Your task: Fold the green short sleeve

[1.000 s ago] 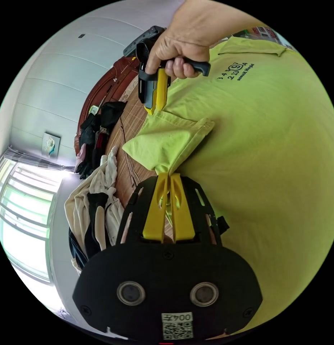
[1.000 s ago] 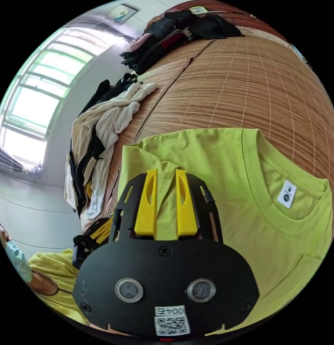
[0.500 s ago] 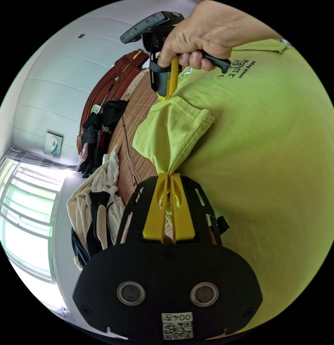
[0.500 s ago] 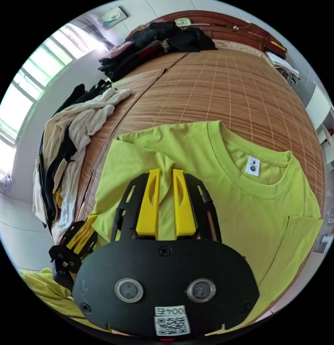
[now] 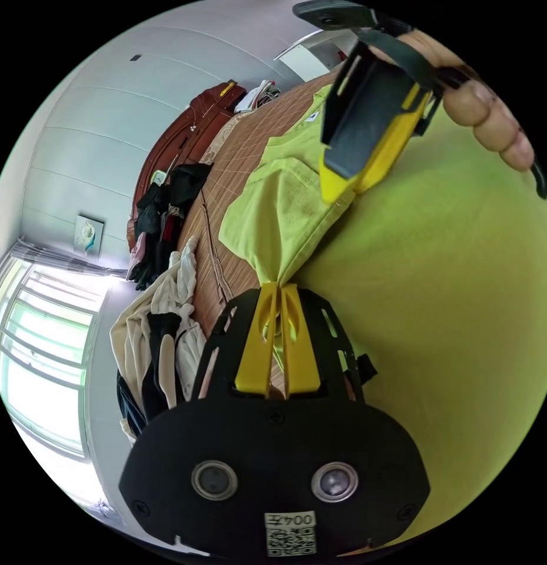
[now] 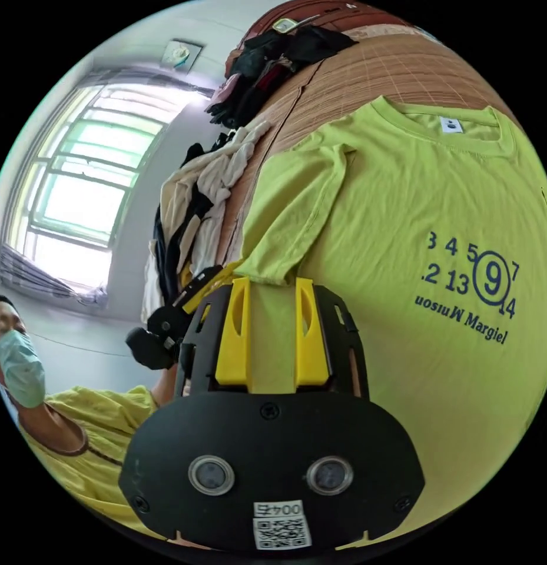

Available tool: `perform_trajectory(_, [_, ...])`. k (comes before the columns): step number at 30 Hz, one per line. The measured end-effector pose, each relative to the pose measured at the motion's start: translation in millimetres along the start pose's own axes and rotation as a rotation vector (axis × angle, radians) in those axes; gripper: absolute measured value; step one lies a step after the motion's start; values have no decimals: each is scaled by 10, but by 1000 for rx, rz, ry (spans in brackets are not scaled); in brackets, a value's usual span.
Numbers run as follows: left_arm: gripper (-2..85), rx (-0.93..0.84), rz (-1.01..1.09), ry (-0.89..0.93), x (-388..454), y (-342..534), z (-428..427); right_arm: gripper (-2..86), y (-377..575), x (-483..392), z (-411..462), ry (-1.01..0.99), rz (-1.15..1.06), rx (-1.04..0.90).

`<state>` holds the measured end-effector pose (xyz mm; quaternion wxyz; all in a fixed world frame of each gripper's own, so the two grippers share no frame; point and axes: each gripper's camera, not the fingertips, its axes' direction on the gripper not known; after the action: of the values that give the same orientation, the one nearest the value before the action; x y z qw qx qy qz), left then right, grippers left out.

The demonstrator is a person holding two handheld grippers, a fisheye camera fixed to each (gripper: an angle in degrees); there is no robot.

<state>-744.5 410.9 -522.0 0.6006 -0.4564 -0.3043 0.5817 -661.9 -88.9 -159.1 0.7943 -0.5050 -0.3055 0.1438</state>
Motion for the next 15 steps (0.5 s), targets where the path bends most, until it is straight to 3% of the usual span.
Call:
perform_trajectory(5, [8,-17,19,3,-14,-12,18,34,-126,-603,89,249,-196,-8])
perform_trajectory(9, [7,-31,42,21,-43,-32,42,18,-102,-887,100,402,-205,-196])
perform_trajectory(12, [7,-33,50,18,-36,-35,54,5,-253,-1112,-339,500,-243,-53])
perform_trajectory(15, [7,-38,63,0,2,-49,69,12,-841,-1449,-564,418,-361,62])
